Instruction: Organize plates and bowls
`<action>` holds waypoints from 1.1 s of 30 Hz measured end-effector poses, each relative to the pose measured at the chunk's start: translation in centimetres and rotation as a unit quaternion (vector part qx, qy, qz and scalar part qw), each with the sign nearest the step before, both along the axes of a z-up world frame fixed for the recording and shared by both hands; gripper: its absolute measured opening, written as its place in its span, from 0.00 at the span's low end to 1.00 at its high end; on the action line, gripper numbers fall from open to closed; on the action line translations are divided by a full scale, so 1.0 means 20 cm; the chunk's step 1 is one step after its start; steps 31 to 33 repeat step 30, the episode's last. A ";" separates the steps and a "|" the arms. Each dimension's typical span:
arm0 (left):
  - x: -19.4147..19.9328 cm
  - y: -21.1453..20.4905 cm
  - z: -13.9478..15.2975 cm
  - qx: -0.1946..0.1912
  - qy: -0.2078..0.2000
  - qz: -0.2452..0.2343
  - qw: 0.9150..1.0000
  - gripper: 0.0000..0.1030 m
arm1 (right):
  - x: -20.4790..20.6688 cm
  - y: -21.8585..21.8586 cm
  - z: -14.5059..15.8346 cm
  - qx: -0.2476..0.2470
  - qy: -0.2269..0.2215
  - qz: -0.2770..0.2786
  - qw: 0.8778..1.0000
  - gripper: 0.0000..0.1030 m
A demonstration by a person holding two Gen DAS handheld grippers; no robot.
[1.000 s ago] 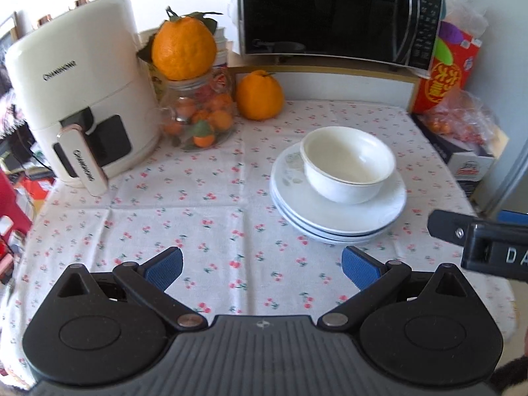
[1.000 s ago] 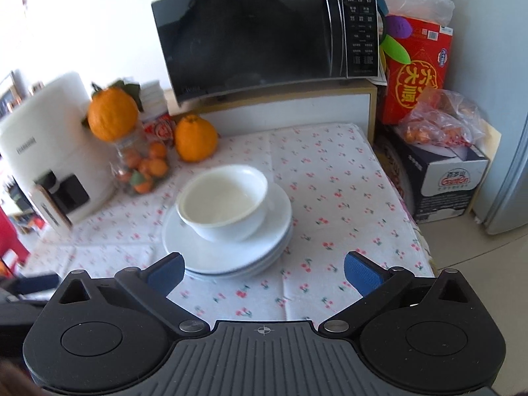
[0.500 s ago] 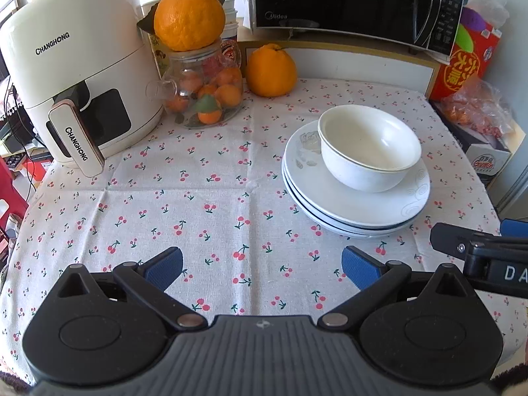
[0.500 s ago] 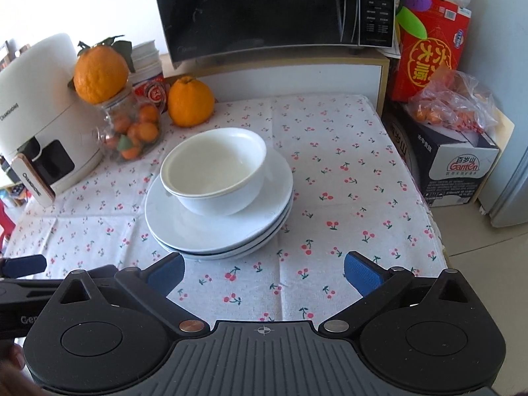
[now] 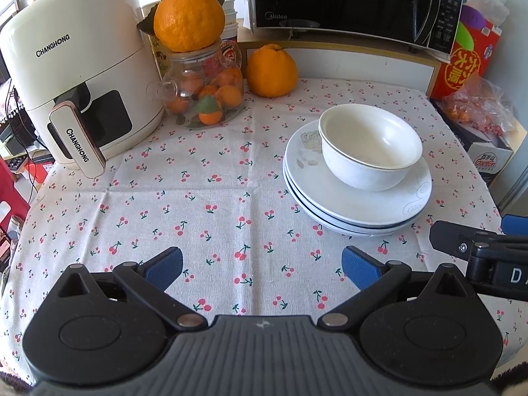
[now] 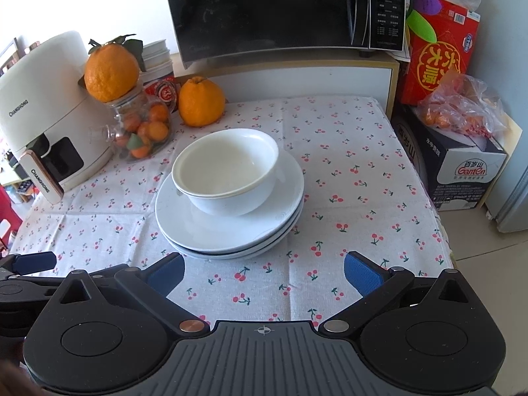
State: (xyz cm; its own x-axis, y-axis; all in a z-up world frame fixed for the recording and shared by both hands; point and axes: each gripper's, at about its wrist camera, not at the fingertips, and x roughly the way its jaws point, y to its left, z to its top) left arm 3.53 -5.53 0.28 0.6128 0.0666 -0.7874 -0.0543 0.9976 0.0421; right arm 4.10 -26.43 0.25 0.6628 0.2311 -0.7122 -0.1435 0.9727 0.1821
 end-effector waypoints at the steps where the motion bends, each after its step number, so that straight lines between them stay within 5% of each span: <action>1: 0.00 0.00 0.00 0.000 -0.001 0.000 1.000 1.00 | 0.00 0.00 0.00 0.000 0.000 -0.001 1.000 1.00; 33: 0.00 0.02 0.00 -0.005 -0.001 0.001 1.000 1.00 | 0.01 0.01 -0.03 -0.004 0.005 -0.002 1.000 1.00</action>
